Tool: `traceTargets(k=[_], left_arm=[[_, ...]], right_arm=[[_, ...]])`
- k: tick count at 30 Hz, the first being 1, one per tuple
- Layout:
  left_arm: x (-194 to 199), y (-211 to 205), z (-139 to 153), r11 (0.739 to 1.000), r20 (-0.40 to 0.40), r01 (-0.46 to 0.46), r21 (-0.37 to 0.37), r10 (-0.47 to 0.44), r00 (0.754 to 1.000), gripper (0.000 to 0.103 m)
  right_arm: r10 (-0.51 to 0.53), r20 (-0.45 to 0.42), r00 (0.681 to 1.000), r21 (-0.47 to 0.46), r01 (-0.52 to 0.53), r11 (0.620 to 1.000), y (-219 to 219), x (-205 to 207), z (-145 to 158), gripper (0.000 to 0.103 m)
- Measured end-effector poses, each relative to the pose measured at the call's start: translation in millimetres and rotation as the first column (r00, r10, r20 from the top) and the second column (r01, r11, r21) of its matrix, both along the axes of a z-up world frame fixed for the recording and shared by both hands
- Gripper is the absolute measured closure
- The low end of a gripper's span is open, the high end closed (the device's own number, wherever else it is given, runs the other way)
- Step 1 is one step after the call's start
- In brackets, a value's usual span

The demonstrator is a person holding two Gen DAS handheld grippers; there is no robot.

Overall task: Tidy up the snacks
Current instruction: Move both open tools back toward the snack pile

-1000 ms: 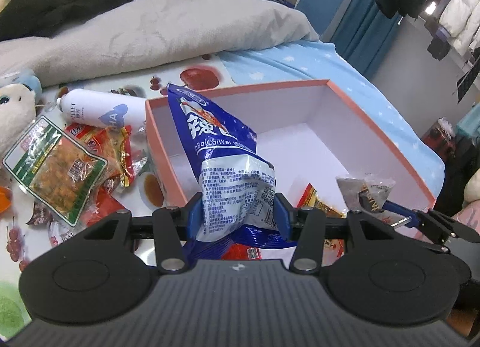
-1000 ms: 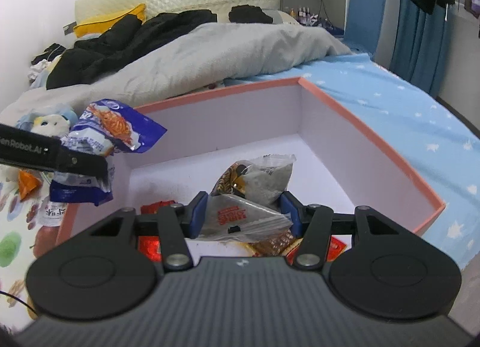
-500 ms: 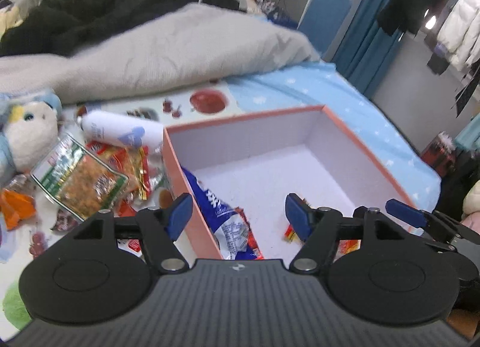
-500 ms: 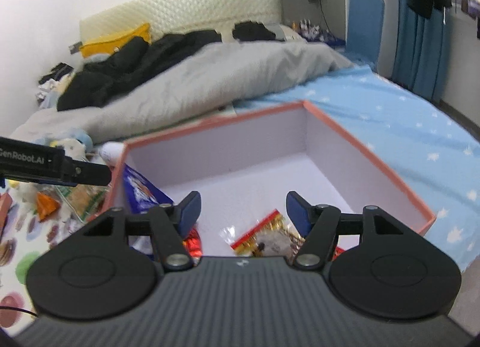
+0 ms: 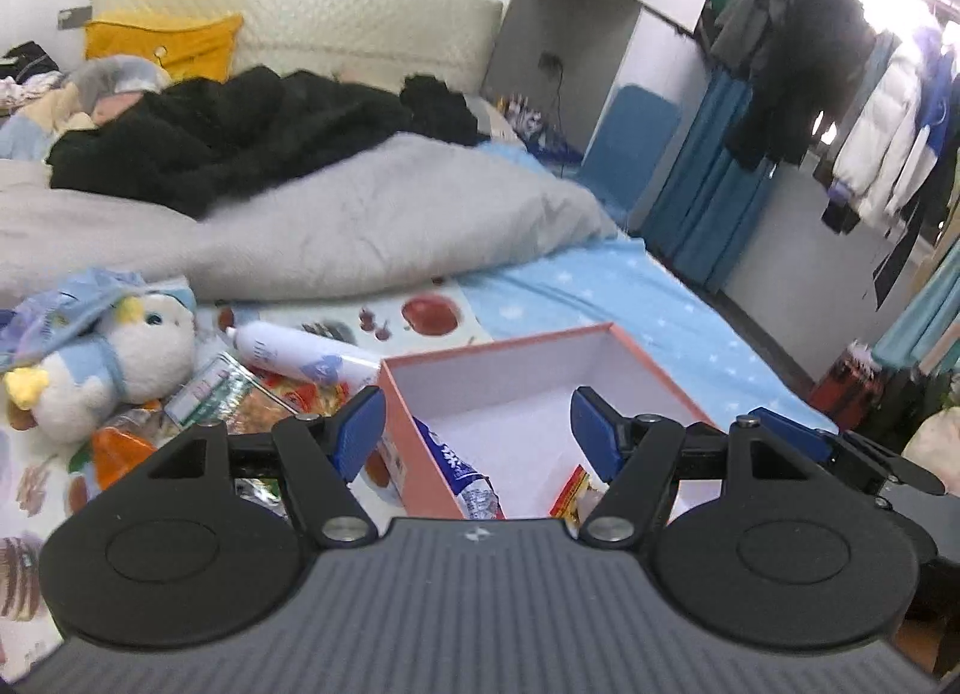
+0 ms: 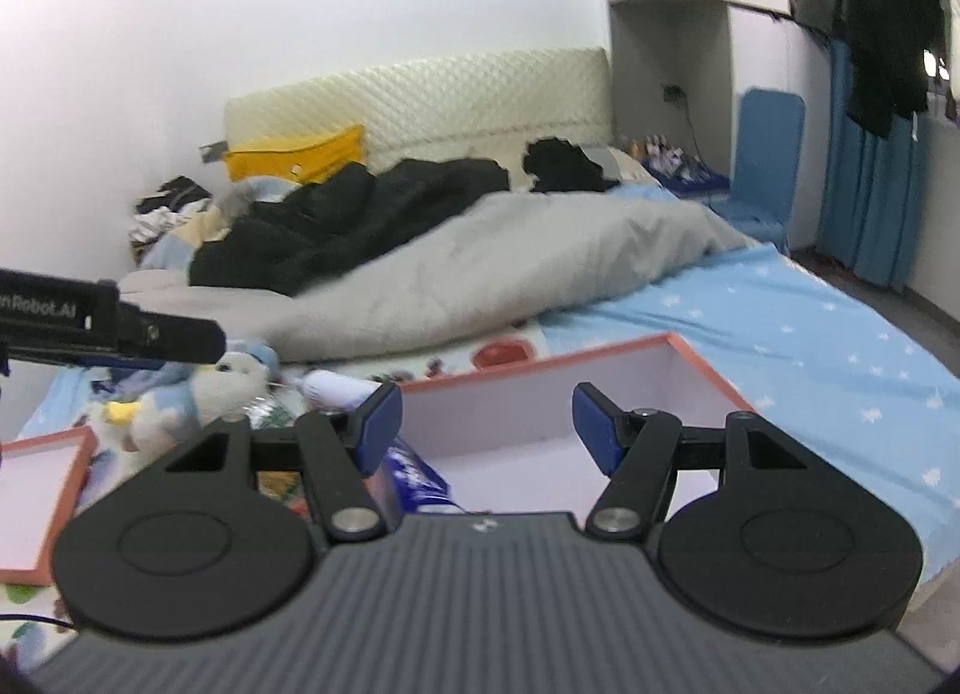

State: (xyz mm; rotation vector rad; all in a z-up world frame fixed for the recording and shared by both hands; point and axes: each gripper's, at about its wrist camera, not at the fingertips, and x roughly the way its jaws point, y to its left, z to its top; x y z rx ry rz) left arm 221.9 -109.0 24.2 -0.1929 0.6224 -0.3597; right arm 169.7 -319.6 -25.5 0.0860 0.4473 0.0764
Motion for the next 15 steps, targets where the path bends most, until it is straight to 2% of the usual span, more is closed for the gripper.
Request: traceTargets(k=[7, 15], left_arm=[[-39.7, 43.4, 6.2, 0.998, 0.033, -0.054, -0.012, 0.054, 0.998, 0.030], [-78.3, 91.3, -9.3, 0.992, 0.014, -0.127, -0.021, 0.128, 0.992, 0.030]], right_arm=[[0.072, 0.028, 0.997, 0.019, -0.072, 0.997, 31.4, -20.6, 16.0, 0.038], [0.146, 0.011, 0.989, 0.034, -0.147, 0.989, 71.3, -33.6, 2.6, 0.038]])
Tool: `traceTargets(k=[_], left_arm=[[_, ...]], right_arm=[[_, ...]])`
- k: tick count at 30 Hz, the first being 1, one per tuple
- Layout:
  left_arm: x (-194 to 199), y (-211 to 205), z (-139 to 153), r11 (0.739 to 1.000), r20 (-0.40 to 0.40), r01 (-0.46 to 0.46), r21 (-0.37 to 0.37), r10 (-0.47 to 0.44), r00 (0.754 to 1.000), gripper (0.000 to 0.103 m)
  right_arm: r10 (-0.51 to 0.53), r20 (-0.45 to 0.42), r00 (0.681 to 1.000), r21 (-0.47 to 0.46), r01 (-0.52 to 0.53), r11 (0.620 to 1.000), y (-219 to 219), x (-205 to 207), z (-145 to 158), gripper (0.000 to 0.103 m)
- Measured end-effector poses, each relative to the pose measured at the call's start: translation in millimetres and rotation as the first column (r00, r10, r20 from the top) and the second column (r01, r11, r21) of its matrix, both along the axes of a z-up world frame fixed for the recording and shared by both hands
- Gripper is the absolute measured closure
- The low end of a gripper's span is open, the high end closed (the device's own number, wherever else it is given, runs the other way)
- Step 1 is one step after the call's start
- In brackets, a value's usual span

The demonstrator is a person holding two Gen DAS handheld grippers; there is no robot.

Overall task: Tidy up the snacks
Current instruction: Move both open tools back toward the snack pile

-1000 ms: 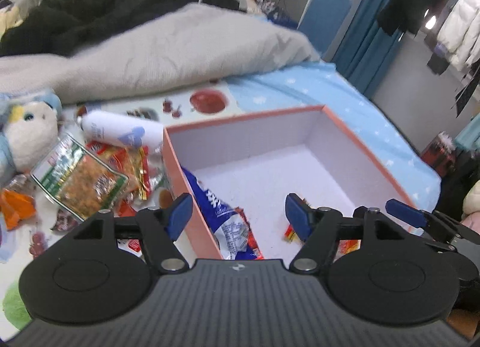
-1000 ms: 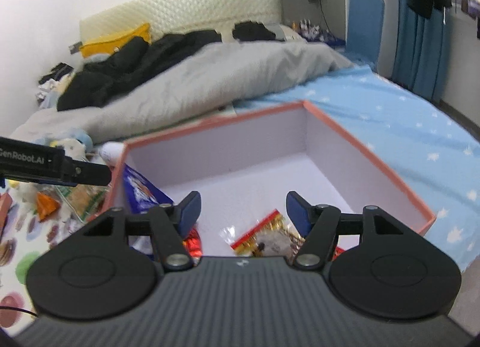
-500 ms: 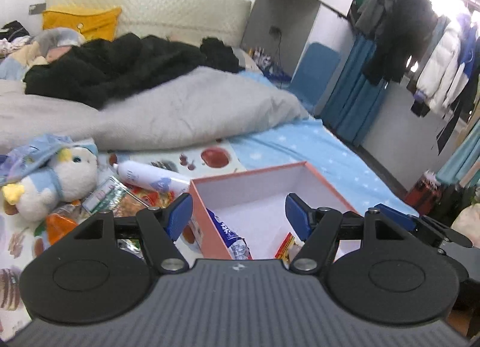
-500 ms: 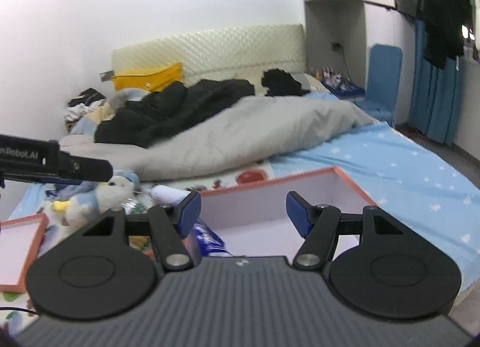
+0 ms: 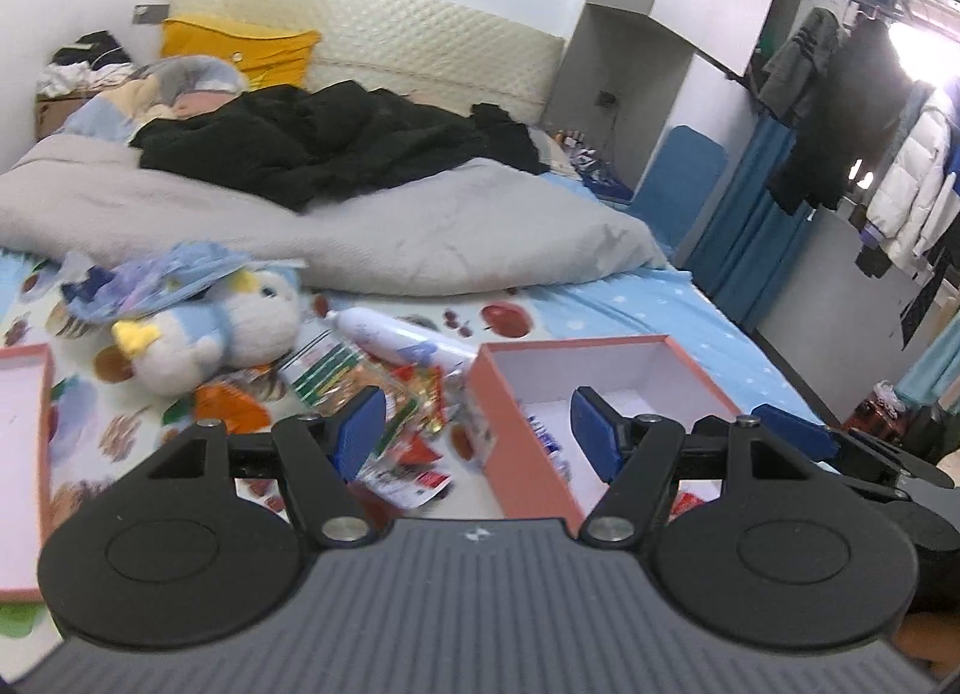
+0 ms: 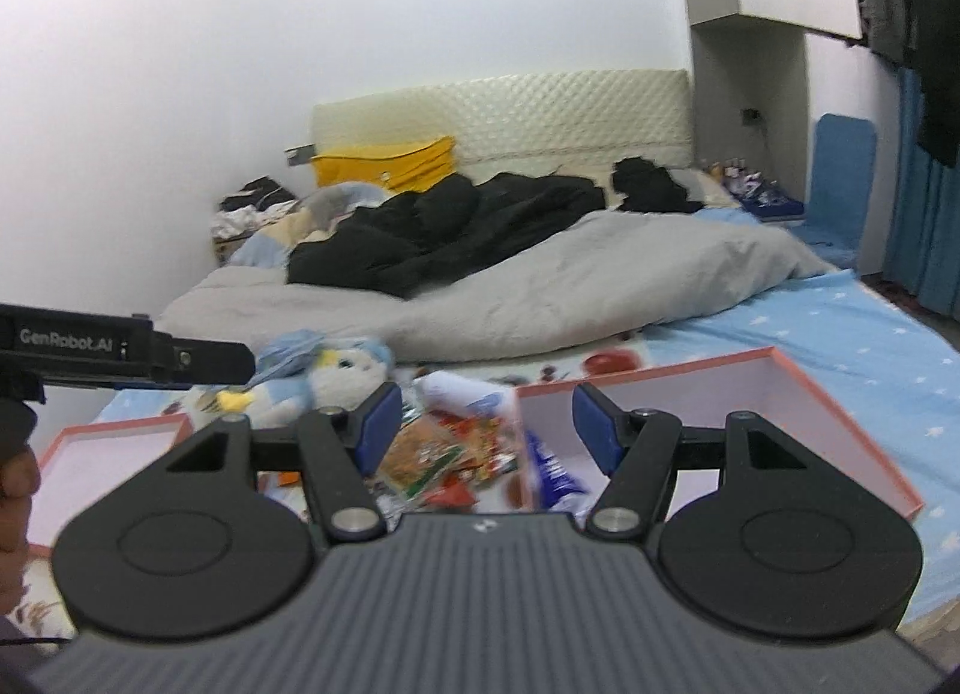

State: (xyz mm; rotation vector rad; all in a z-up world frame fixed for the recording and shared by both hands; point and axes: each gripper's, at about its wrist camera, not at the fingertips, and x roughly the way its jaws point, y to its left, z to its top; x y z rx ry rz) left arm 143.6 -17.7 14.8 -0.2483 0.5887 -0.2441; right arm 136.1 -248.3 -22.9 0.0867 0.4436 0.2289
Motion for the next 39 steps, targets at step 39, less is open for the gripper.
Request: traceTargets(k=[39], left_arm=[[-4.3, 112.6, -134.7, 0.990, -0.178, -0.141, 0.028, 0.144, 0.973, 0.029]], right_arm=[[0.157, -0.190, 0.969, -0.084, -0.175, 0.981, 94.9, -9.2, -87.2, 0.038]])
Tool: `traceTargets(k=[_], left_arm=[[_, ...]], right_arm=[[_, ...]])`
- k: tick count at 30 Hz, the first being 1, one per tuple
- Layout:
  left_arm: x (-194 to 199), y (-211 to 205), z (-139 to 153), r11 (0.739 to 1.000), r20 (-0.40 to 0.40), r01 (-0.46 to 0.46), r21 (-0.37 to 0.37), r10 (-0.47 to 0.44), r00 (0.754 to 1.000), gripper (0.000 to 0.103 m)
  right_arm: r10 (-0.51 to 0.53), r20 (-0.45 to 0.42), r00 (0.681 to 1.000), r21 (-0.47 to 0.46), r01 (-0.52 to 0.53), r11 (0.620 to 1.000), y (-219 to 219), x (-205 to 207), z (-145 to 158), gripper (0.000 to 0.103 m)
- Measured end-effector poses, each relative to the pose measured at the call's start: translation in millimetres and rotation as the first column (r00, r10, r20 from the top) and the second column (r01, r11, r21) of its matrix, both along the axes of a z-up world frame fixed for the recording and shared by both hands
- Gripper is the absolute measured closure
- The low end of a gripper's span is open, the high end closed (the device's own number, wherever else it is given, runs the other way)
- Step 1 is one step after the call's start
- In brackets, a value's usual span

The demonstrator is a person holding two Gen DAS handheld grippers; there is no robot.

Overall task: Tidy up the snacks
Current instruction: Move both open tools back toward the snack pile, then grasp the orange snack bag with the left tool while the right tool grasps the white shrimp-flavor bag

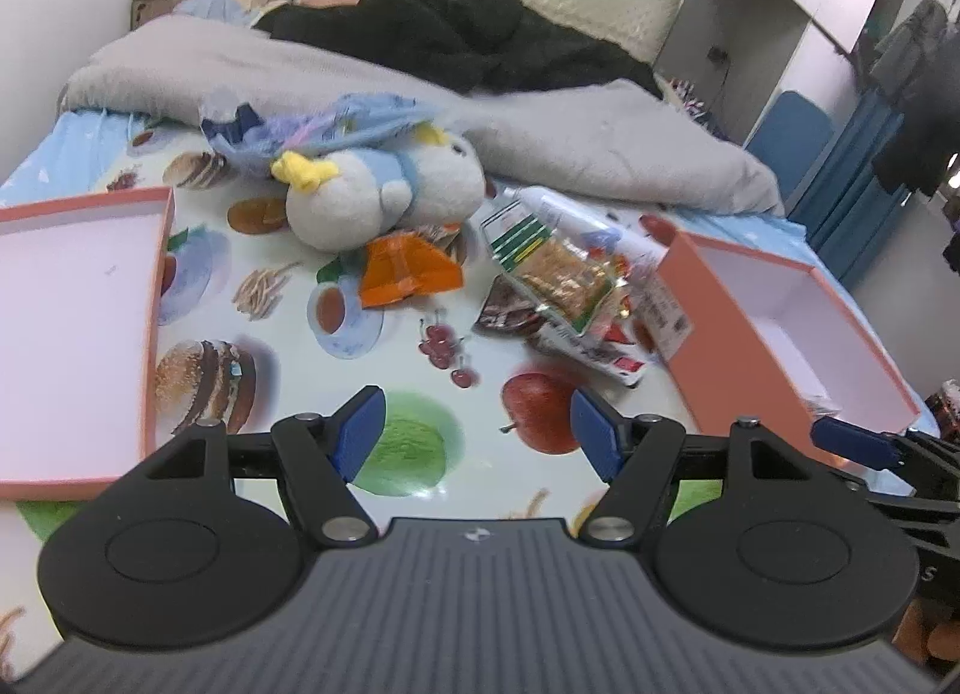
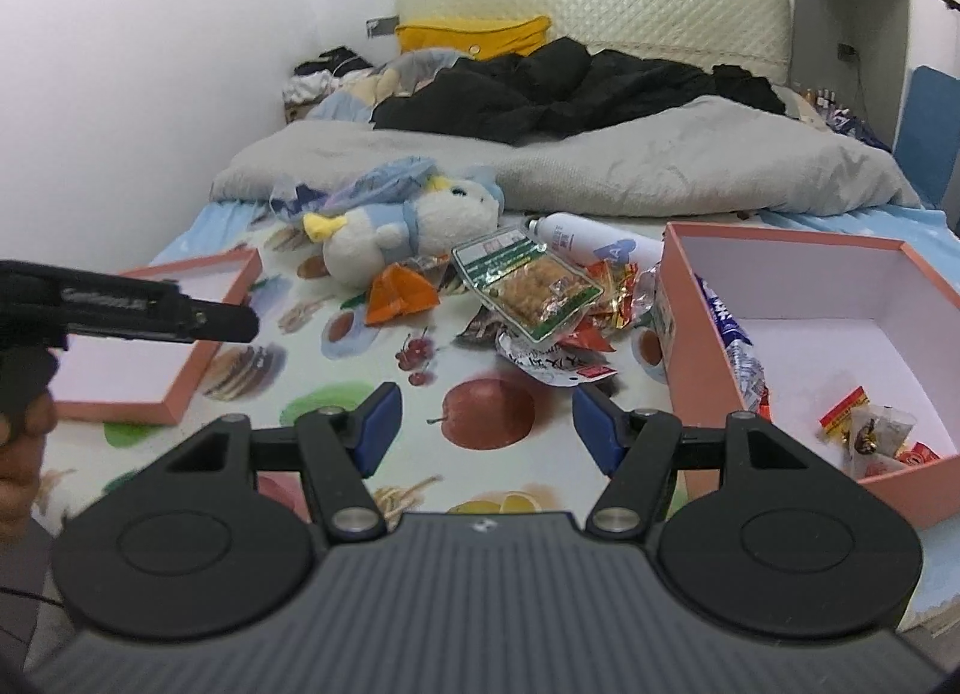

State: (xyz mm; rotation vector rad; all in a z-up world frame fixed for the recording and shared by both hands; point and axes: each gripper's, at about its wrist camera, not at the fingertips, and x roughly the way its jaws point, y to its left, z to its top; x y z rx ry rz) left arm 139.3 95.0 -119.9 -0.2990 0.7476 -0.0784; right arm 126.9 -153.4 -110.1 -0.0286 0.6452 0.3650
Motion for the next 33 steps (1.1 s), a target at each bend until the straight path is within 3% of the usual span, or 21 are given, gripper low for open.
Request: traceTargets(k=[12, 14, 16, 23, 28, 33], left_arm=[[75.8, 14.6, -58.6, 0.998, -0.072, -0.036, 0.044, 0.039, 0.997, 0.025], [93.0, 15.8, -67.9, 0.998, -0.091, -0.036, 0.056, 0.041, 0.995, 0.024], [109.0, 16.4, -75.4, 0.998, -0.105, -0.030, 0.063, 0.036, 0.994, 0.021], [172.0, 12.8, -96.8, 0.998, -0.111, -0.016, 0.067, 0.023, 0.994, 0.012], [211.0, 15.5, -106.6, 0.999, -0.098, -0.045, 0.011, 0.046, 0.994, 0.011], [235.1, 21.1, -109.8, 0.997, -0.086, -0.082, 0.001, 0.082, 0.993, 0.009]], right_arm=[[0.086, -0.034, 0.996, -0.034, -0.087, 0.996, 23.9, 58.7, -48.2, 0.038], [0.091, -0.032, 0.995, -0.056, -0.093, 0.994, 28.8, 69.5, -56.6, 0.035], [0.084, -0.018, 0.996, -0.083, -0.085, 0.993, 32.0, 82.4, -63.9, 0.023], [0.089, 0.014, 0.996, -0.173, -0.086, 0.981, 36.0, 123.3, -85.5, 0.024], [0.132, -0.021, 0.991, -0.217, -0.133, 0.967, 43.1, 139.0, -106.4, 0.040], [0.174, -0.025, 0.984, -0.261, -0.174, 0.950, 54.4, 139.8, -120.4, 0.053]])
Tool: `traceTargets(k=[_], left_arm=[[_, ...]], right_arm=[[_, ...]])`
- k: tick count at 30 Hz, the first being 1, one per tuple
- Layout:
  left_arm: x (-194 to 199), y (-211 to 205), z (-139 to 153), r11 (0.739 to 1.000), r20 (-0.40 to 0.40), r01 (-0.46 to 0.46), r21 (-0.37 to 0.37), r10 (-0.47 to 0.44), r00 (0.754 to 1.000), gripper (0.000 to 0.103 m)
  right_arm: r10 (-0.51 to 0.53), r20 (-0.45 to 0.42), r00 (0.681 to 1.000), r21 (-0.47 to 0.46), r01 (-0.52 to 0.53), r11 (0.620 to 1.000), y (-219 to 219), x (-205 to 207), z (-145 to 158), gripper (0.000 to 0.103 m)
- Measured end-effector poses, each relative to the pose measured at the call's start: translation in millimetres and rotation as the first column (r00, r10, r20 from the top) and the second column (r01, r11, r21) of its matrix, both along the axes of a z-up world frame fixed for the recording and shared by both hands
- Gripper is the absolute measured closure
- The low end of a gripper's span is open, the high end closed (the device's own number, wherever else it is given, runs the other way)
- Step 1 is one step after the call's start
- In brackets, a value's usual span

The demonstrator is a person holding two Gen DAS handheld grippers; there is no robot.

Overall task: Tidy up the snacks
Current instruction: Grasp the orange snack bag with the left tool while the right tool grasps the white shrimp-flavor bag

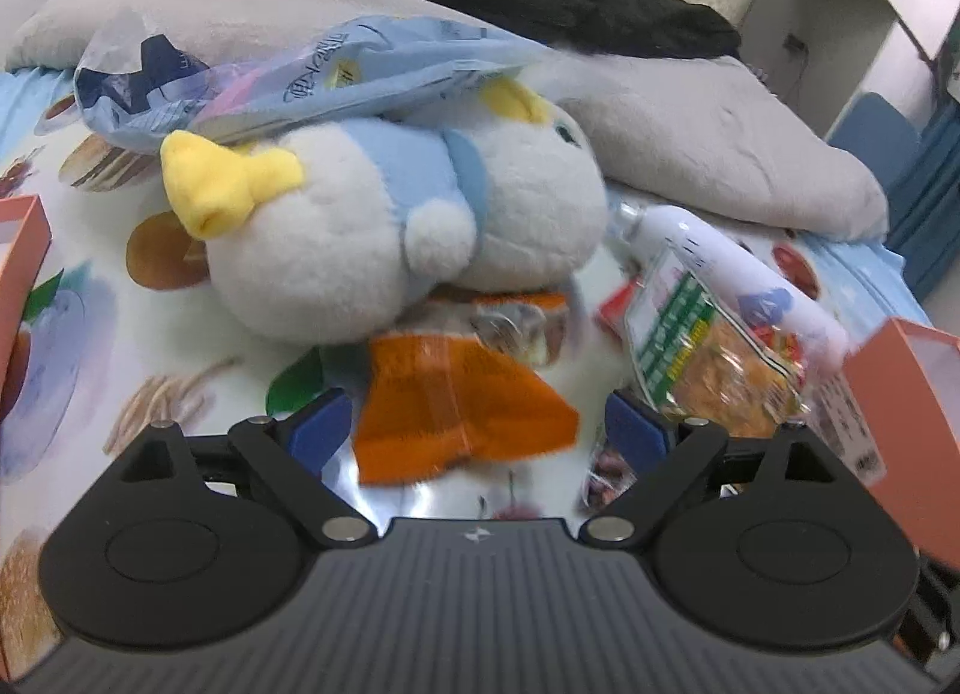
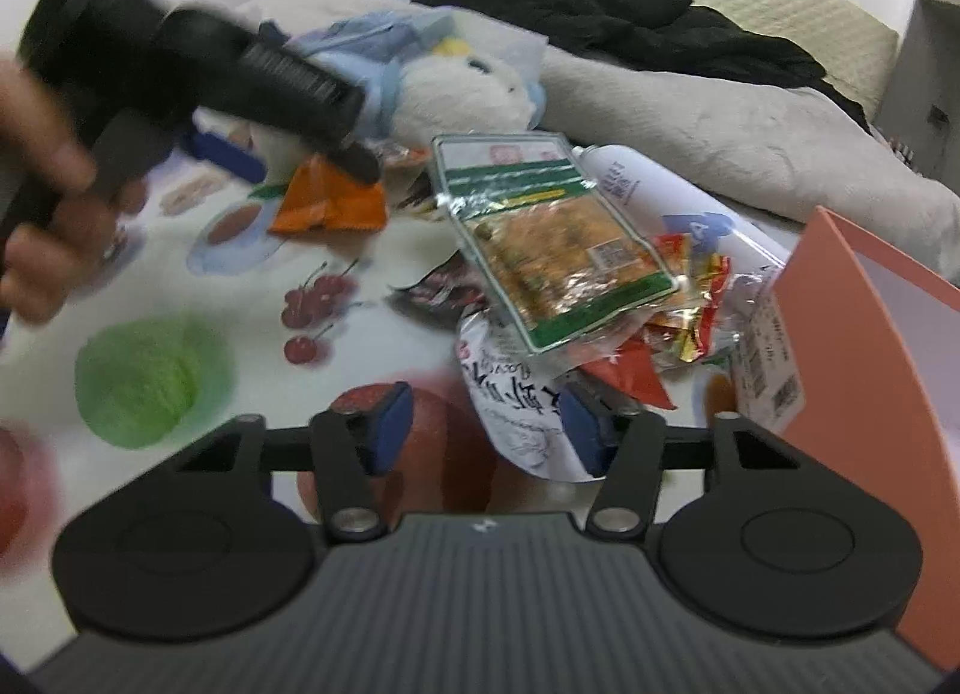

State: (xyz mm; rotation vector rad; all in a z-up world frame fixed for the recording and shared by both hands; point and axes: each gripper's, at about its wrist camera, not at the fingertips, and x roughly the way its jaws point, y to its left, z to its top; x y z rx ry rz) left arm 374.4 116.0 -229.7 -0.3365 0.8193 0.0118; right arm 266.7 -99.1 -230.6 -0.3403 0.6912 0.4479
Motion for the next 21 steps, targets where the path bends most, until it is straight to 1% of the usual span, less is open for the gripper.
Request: traceTargets(k=[1, 2, 4, 6, 7, 8, 9, 10, 11, 13, 14, 16, 21], left_arm=[[2.8, 0.3, -1.2, 1.000, 0.001, -0.003, 0.005, 0.003, 1.000, 0.009], [6.1, 0.2, -2.6, 1.000, 0.007, 0.001, 0.007, -0.001, 1.000, 0.009], [10.0, 0.2, -7.0, 1.000, 0.012, 0.004, 0.007, -0.004, 1.000, 0.009], [14.1, -0.4, -12.9, 1.000, -0.002, -0.001, 0.010, 0.001, 1.000, 0.010], [15.8, -0.3, -14.8, 1.000, 0.002, 0.001, 0.004, -0.001, 1.000, 0.010], [17.3, 0.2, -15.9, 1.000, 0.007, -0.003, -0.006, 0.003, 1.000, 0.011], [17.6, 1.1, -16.5, 1.000, 0.018, -0.010, -0.014, 0.010, 1.000, 0.011], [17.3, 1.8, -17.6, 1.000, 0.024, -0.018, -0.019, 0.018, 1.000, 0.015], [18.6, 2.9, -19.1, 0.999, 0.019, -0.031, -0.024, 0.031, 0.999, 0.021], [17.8, 5.6, -20.3, 0.998, 0.025, -0.048, -0.051, 0.049, 0.998, 0.025], [17.9, 5.9, -20.3, 0.997, 0.023, -0.050, -0.053, 0.052, 0.998, 0.028], [15.4, 6.2, -17.4, 0.997, 0.019, -0.054, -0.047, 0.055, 0.998, 0.030], [-1.5, 6.4, -7.0, 0.998, 0.005, -0.058, -0.032, 0.058, 0.998, 0.032]], right_arm=[[0.010, 0.005, 1.000, -0.010, -0.010, 1.000, 2.5, -0.3, -2.0, 0.060], [0.021, 0.011, 1.000, -0.025, -0.021, 0.999, 5.3, -1.0, -3.9, 0.062], [0.032, 0.024, 0.999, -0.048, -0.030, 0.998, 9.5, -2.0, -6.1, 0.064], [0.038, 0.024, 0.999, -0.071, -0.036, 0.997, 12.6, -1.8, -6.9, 0.064], [0.039, 0.025, 0.999, -0.078, -0.037, 0.996, 13.3, -0.8, -7.1, 0.067], [0.036, 0.025, 0.999, -0.088, -0.034, 0.996, 14.1, -0.4, -7.4, 0.070], [0.035, 0.026, 0.999, -0.101, -0.032, 0.994, 14.4, 0.3, -8.1, 0.078], [0.035, 0.026, 0.999, -0.118, -0.032, 0.992, 14.8, -0.4, -8.8, 0.086], [0.035, 0.025, 0.999, -0.129, -0.031, 0.991, 14.5, 0.3, -9.4, 0.089], [0.032, 0.027, 0.999, -0.137, -0.028, 0.990, 12.4, -2.0, -7.1, 0.090], [0.034, 0.026, 0.999, -0.140, -0.030, 0.990, 11.6, -3.1, -5.9, 0.091], [0.038, 0.027, 0.999, -0.147, -0.034, 0.989, 10.3, -6.9, -3.2, 0.093], [0.043, 0.025, 0.999, -0.147, -0.039, 0.988, 5.2, -21.0, 5.7, 0.094]])
